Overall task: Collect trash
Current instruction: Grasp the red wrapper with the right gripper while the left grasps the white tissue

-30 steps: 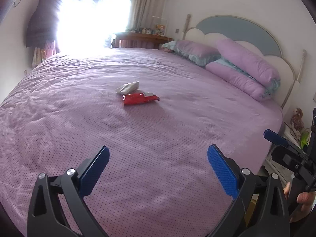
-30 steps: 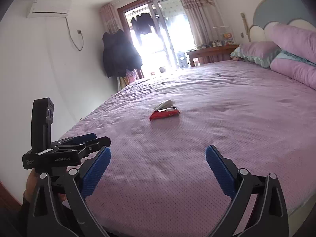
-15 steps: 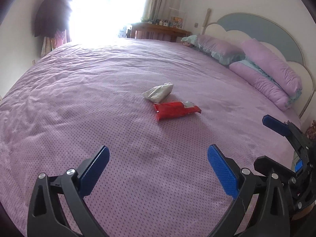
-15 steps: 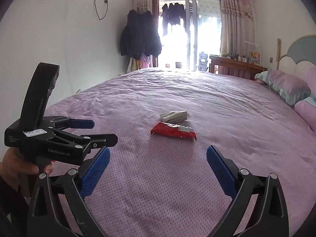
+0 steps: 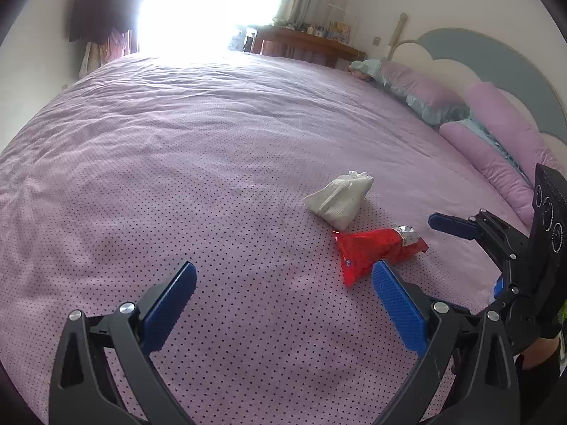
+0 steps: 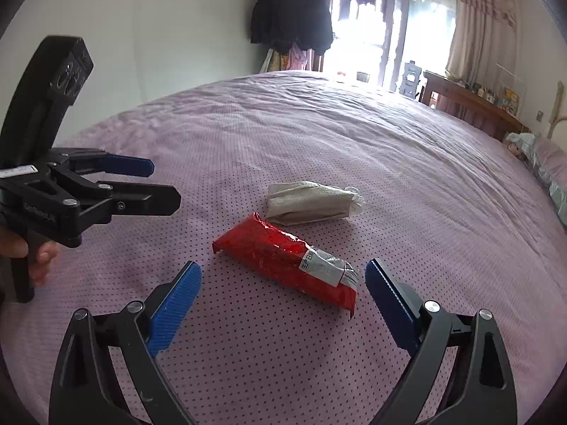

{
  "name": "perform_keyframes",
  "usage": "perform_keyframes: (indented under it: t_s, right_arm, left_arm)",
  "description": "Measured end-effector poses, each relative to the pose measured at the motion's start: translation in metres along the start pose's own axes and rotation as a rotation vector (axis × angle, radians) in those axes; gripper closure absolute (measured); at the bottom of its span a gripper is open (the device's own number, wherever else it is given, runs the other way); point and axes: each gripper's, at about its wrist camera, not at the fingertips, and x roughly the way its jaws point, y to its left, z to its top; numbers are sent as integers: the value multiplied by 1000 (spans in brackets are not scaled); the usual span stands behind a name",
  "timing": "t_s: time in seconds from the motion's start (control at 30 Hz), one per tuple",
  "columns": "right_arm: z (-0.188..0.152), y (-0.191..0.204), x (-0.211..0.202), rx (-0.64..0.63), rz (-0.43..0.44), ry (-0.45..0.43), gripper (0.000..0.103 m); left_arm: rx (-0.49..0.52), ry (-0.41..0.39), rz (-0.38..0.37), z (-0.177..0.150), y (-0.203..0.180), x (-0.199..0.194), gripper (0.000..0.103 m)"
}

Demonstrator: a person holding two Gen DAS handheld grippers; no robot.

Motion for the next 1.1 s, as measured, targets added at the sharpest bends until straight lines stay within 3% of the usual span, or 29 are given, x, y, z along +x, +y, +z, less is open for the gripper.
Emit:
perform_keyframes:
  t_s: [0.07, 0.27, 0.37, 0.4, 0.67, 0.77, 0.83, 0.93, 1.1]
  right_arm:
    - [5, -2, 6, -45, -6, -2, 13]
    - [14, -15, 29, -14, 141, 65, 16]
    - [10, -11, 32, -6, 188, 123, 29]
    - [8, -9, 32, -6, 203, 136, 39]
    - [-3, -6, 16, 22, 202, 172, 56]
    - [-10, -17, 6, 109, 172, 168, 58]
    - [-14, -31, -1, 194, 167, 162, 70]
    - [-24, -44, -18, 271, 187, 128, 70]
    - [-34, -48, -34, 271, 167, 103, 70]
  left_arm:
    - [-4, 6, -3, -2, 1, 4, 4]
    - [-6, 18, -9, -4, 2, 8, 4]
    - [1, 13, -7, -3, 0, 7, 4]
    - [3, 10, -8, -3, -2, 6, 4]
    - [40, 18, -9, -2, -13, 8, 4]
    - [79, 3, -8, 2, -20, 8, 4]
    - [103, -12, -12, 5, -25, 9, 4]
    - [157, -28, -15, 13, -35, 15, 4]
    - [233, 22, -18, 30, -55, 47, 4]
